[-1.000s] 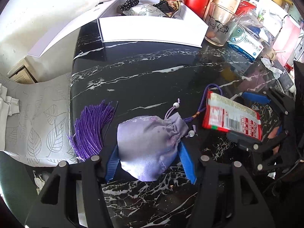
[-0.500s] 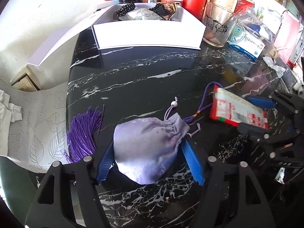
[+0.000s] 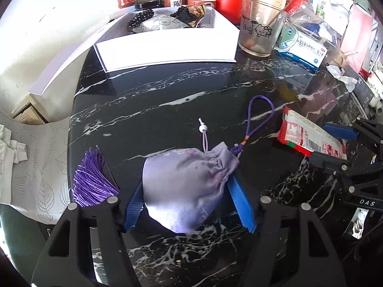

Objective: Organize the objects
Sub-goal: 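Lift the lavender pouch with the left gripper while the right gripper carries the red packet toward the box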

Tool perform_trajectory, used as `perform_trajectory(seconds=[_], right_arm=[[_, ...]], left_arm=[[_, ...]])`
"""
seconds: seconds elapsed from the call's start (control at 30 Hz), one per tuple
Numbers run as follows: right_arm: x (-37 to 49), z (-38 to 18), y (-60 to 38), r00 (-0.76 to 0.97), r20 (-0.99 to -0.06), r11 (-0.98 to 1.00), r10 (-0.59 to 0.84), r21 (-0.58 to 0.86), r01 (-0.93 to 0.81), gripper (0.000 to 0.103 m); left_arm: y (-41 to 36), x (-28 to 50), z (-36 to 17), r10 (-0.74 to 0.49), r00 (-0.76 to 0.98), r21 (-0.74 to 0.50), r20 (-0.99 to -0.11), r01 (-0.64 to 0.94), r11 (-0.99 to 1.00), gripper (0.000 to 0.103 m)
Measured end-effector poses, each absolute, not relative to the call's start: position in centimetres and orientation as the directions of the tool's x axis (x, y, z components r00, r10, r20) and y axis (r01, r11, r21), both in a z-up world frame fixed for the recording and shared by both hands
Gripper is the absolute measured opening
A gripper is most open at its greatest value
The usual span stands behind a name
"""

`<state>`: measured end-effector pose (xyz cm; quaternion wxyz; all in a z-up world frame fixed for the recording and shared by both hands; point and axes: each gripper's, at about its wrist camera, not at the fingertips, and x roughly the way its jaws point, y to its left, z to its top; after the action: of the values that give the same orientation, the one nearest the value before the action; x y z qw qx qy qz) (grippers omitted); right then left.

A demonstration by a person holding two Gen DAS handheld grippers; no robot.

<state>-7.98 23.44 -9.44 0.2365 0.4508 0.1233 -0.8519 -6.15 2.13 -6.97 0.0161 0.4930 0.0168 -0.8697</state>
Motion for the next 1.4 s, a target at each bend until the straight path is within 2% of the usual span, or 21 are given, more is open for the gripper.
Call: perform_trajectory(seconds=[0.17,0.27,0.4,0.47,0.5,0.53,0.73,1.07,1.4], right_arm=[[-7.8,-9.6,24.1,-0.474,-0.822,-0.835,-0.315,0.003,0.55,0.066],[-7.9,-9.7,24.7,-0.469,-0.823,-0.828,-0.32,0.002,0.561,0.076],[-7.9,-9.8,25.0,-0.477,-0.815,-0.826,-0.328,0.003,0.563,0.077],[-7.7,-9.7,25.1,-0.482,-0.809,-0.821,-0.337,0.002,0.57,0.065],[-7.7,-9.6,25.0,-0.49,-0.806,-0.824,-0.331,-0.006,0.566,0.054],[-7.7,-9.5,25.1,-0.489,-0.806,-0.828,-0.333,0.001,0.561,0.053],[-7.7,-9.4,25.2,-0.503,-0.796,-0.837,-0.336,0.008,0.546,0.05],[-7.4,-8.8,26.0,-0.5,-0.788,-0.844,-0.359,0.045,0.535,0.048],[-6.4,-7.4,26.6,-0.522,-0.774,-0.851,-0.359,0.04,0.524,0.048]], left_arm=[[3.1,-6.3,-6.9,-0.015,-0.513,-0.011,-0.858,0.048,-0.999,0.062],[3.5,-6.3,-6.8,-0.006,-0.513,-0.012,-0.859,0.032,-0.999,0.061],[3.9,-6.3,-6.8,0.0,-0.509,-0.014,-0.861,0.024,-1.0,0.061],[4.0,-6.2,-6.7,0.002,-0.507,-0.015,-0.862,0.022,-1.0,0.06],[4.1,-6.2,-6.8,0.002,-0.507,-0.015,-0.862,0.021,-1.0,0.06],[4.1,-6.2,-6.8,0.003,-0.507,-0.015,-0.862,0.02,-1.0,0.06],[4.4,-6.2,-6.7,0.009,-0.506,-0.018,-0.862,0.013,-1.0,0.054],[4.3,-6.0,-6.2,0.084,-0.483,-0.101,-0.872,0.01,-0.995,0.053],[5.1,-5.1,-4.5,0.079,-0.502,-0.086,-0.861,-0.009,-0.996,0.053]])
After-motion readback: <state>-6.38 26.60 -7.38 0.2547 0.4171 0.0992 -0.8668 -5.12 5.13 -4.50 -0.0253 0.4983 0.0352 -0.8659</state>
